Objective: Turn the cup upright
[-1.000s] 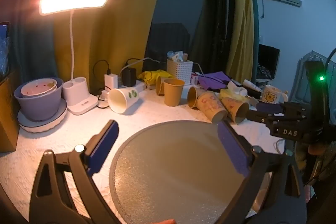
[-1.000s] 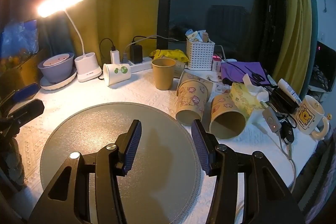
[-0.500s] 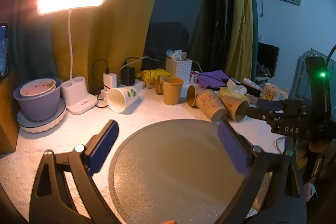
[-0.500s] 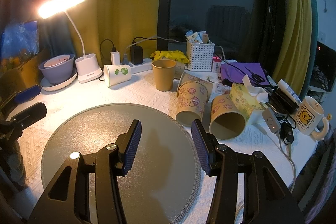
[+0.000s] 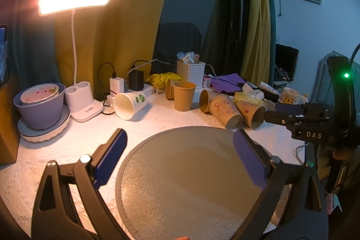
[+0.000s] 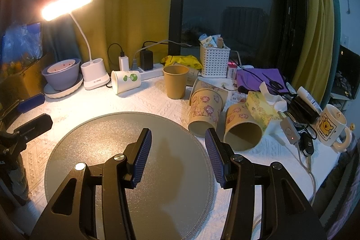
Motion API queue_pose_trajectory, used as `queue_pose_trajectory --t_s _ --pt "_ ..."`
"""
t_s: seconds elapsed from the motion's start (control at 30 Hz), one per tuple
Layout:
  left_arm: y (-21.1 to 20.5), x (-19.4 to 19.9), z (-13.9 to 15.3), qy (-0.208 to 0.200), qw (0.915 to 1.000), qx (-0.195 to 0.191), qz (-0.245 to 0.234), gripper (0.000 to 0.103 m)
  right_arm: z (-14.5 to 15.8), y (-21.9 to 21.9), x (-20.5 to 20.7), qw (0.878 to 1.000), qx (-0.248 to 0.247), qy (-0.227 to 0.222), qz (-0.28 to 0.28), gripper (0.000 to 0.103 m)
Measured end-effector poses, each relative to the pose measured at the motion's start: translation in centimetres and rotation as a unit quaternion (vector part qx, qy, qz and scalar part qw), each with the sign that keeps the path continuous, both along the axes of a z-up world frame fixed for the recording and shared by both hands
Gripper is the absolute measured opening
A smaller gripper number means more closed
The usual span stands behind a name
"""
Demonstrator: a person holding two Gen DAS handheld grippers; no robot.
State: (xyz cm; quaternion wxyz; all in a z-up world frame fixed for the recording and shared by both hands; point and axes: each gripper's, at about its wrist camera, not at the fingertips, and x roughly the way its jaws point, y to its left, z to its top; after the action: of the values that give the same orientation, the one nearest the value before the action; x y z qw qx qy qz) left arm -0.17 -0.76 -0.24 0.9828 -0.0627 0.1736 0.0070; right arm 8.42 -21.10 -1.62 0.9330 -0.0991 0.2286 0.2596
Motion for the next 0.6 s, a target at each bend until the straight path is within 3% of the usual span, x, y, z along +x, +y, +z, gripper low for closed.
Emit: queue_pose_trajectory --t_s 0.6 --pt "-0.07 0.13 -0.06 0.002 1.0000 0.000 0.000 0.096 0.57 -0.04 -0.12 1.000 0.002 -0.002 0.000 0.052"
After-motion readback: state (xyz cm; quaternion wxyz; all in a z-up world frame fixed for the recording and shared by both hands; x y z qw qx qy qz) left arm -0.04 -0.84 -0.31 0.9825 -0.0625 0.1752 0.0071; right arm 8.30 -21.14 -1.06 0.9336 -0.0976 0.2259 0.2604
